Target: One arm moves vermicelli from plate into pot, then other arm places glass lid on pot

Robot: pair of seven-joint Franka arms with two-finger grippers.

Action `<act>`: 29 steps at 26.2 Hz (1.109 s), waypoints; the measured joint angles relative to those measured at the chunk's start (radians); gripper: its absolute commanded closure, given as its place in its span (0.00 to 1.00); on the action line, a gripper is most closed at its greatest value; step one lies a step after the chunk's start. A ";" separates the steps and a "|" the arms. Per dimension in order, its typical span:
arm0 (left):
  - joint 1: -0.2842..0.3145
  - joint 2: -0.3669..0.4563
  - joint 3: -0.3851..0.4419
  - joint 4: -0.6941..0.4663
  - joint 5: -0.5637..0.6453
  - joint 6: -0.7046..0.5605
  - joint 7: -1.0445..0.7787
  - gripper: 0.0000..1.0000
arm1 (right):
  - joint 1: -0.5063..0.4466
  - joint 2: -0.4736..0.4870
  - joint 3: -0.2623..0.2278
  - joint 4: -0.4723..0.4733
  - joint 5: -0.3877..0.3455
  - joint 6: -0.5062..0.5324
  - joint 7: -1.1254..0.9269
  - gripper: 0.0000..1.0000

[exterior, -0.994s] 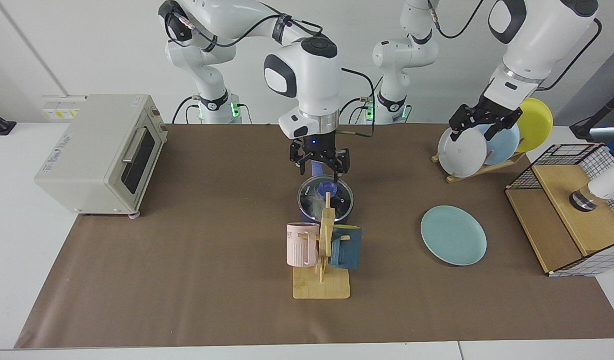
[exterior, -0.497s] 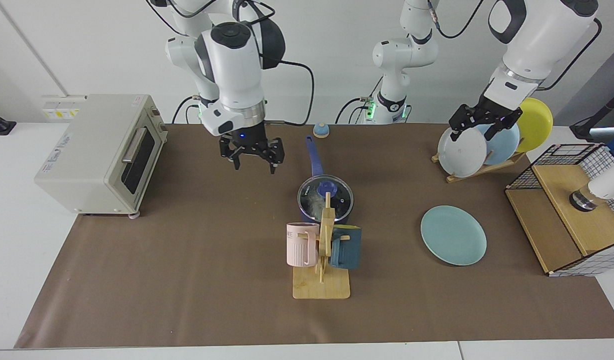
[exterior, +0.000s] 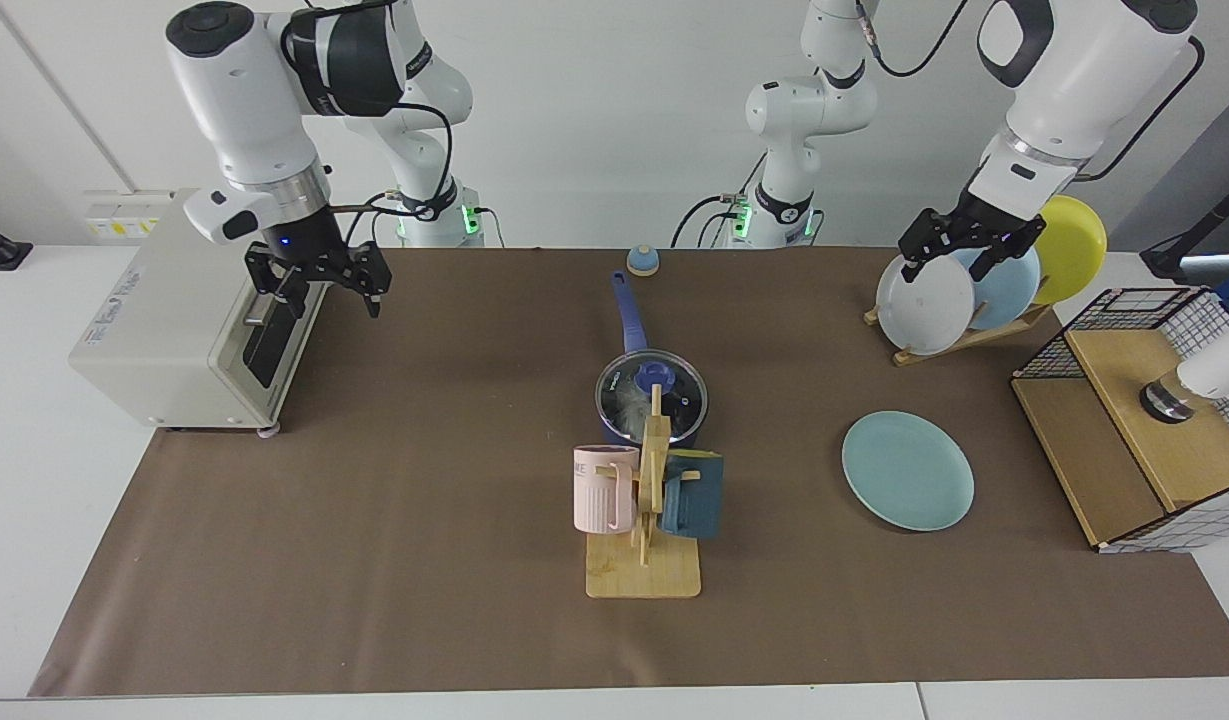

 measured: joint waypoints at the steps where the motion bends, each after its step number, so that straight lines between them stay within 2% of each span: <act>1: 0.000 0.000 0.000 0.000 0.000 0.000 0.000 0.00 | -0.003 -0.012 -0.014 -0.004 0.000 -0.008 -0.024 0.00; 3: 0.000 0.000 0.000 0.000 0.000 0.000 0.000 0.00 | -0.010 -0.032 -0.032 -0.005 0.001 -0.016 -0.058 0.00; 8: 0.000 0.000 0.000 0.000 0.000 0.000 0.000 0.00 | -0.042 -0.066 -0.033 0.027 0.001 -0.070 -0.076 0.00; 12: 0.000 0.000 0.000 0.000 0.000 0.000 0.000 0.00 | -0.051 -0.073 -0.030 0.080 0.000 -0.121 -0.076 0.00; 17: 0.000 0.000 0.000 0.000 0.000 0.000 0.000 0.00 | -0.064 -0.040 -0.023 0.180 0.000 -0.234 -0.076 0.00; 24: 0.000 0.000 0.000 0.000 0.000 0.000 0.000 0.00 | -0.158 0.016 0.063 0.245 0.000 -0.249 -0.076 0.00; 29: 0.000 0.000 0.000 0.000 0.000 0.000 0.000 0.00 | -0.161 0.019 0.080 0.253 0.000 -0.250 -0.049 0.00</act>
